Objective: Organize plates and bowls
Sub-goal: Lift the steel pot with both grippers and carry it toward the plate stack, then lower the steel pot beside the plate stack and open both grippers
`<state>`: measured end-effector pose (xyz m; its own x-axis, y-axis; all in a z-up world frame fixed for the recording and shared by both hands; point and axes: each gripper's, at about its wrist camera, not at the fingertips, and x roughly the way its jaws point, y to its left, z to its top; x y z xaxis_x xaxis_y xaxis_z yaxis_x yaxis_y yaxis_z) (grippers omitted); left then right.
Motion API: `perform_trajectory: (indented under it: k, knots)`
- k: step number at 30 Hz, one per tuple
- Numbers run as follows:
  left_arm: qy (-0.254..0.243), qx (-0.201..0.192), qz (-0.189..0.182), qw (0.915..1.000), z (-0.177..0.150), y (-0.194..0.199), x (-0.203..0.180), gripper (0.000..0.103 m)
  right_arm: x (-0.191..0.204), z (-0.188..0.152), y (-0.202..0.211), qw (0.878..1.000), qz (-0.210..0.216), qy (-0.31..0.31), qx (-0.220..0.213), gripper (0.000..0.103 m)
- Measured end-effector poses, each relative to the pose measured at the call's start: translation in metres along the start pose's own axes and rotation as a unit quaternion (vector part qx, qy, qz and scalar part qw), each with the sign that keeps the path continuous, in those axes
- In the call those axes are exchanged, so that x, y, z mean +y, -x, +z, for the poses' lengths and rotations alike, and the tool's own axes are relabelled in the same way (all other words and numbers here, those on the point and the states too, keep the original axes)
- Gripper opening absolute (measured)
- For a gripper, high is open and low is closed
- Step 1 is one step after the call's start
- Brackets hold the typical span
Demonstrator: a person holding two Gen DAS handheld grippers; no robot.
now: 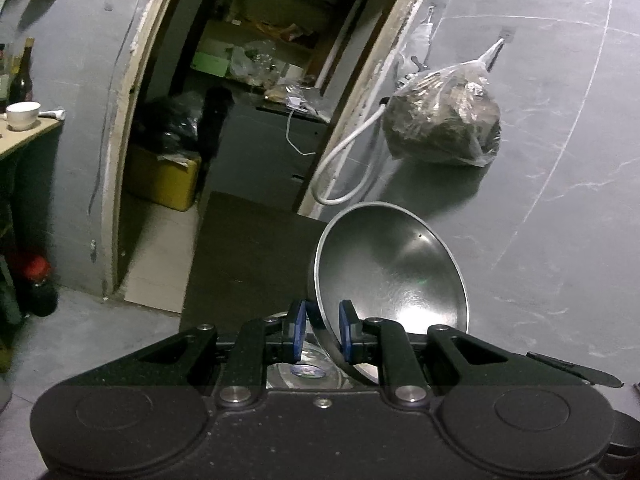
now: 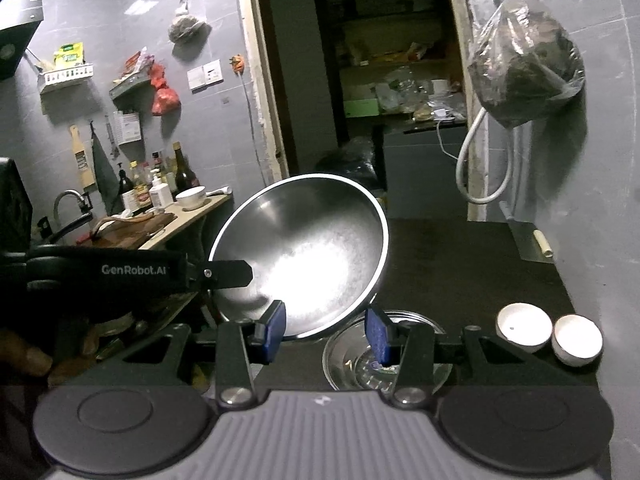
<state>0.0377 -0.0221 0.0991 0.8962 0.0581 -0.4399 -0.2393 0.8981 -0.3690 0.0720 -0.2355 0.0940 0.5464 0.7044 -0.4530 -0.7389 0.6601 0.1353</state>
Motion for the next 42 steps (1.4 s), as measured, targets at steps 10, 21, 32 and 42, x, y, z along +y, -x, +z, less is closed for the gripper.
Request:
perform_trajectory:
  k: [10, 21, 32, 42]
  knots:
    - [-0.011, 0.045, 0.009, 0.9989, -0.012, -0.008, 0.018, 0.02, 0.006, -0.014, -0.019, 1.0, 0.01, 0.005, 0.029, 0.049]
    - [-0.059, 0.126, -0.054, 0.9888, -0.014, -0.023, 0.053, 0.024, 0.034, -0.029, -0.028, 0.997, -0.05, -0.019, 0.05, 0.05]
    - [-0.052, 0.242, -0.034, 0.9681, -0.037, -0.057, 0.078, 0.026, 0.04, -0.046, -0.059, 0.989, -0.051, -0.021, 0.136, 0.05]
    - [-0.074, 0.334, 0.009, 0.9395, -0.05, -0.092, 0.077, 0.026, 0.029, -0.064, -0.087, 0.976, -0.027, -0.025, 0.214, 0.052]
